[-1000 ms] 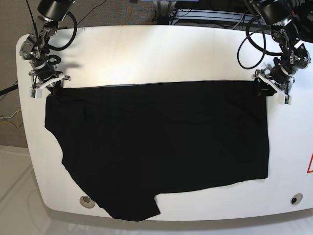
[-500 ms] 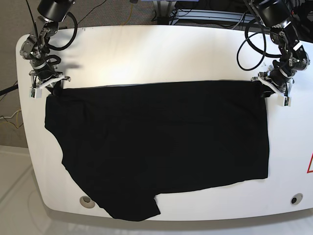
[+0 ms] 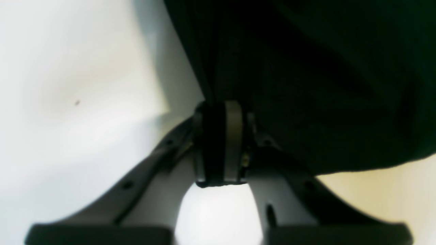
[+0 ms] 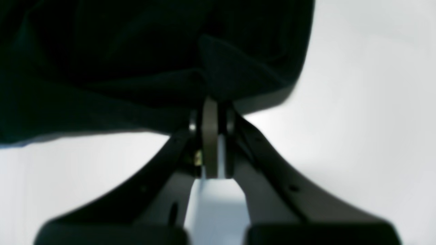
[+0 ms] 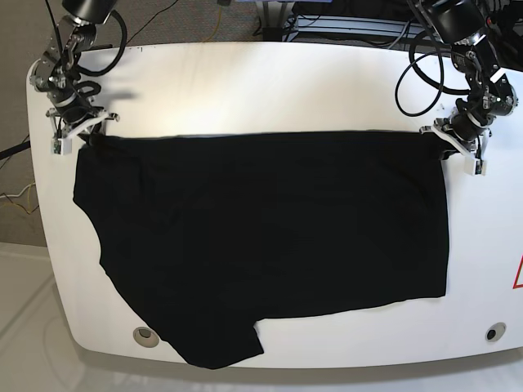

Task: Fold the T-shirt properly
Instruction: 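Regrasp the shoulder corners with both grippers, then drag both held corners toward the arms, pulling the shirt flat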

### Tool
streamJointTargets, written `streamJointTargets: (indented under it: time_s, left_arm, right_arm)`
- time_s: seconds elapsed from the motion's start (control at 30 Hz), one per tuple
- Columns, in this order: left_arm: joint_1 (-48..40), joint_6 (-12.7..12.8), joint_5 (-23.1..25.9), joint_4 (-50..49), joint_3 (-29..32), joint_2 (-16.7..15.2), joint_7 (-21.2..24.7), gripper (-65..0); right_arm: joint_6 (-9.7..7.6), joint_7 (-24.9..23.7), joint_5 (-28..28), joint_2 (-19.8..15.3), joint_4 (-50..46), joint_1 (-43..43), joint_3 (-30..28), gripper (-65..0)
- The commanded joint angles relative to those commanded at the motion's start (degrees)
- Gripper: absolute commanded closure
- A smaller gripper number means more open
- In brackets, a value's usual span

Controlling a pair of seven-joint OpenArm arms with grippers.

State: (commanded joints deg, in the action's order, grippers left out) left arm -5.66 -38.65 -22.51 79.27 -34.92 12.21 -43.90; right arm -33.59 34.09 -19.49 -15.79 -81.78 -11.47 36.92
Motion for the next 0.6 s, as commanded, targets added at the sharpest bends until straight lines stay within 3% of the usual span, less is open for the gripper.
streamJointTargets:
  time_s: [0.13,0.6]
  left_arm:
    - [-4.2,-0.5,-2.3,4.8,-0.7,0.5,-1.5,0.0]
    - [-11.4,-0.1,-1.2,10.0,-1.4,1.0,-1.4,0.0]
  right_arm:
    - [-0.34,-0.5,0.3,0.6,-7.2,-5.2,0.0,0.0]
    - [-1.63,0.0,-0.2,1.6,-15.0,-14.9,0.4,0.0]
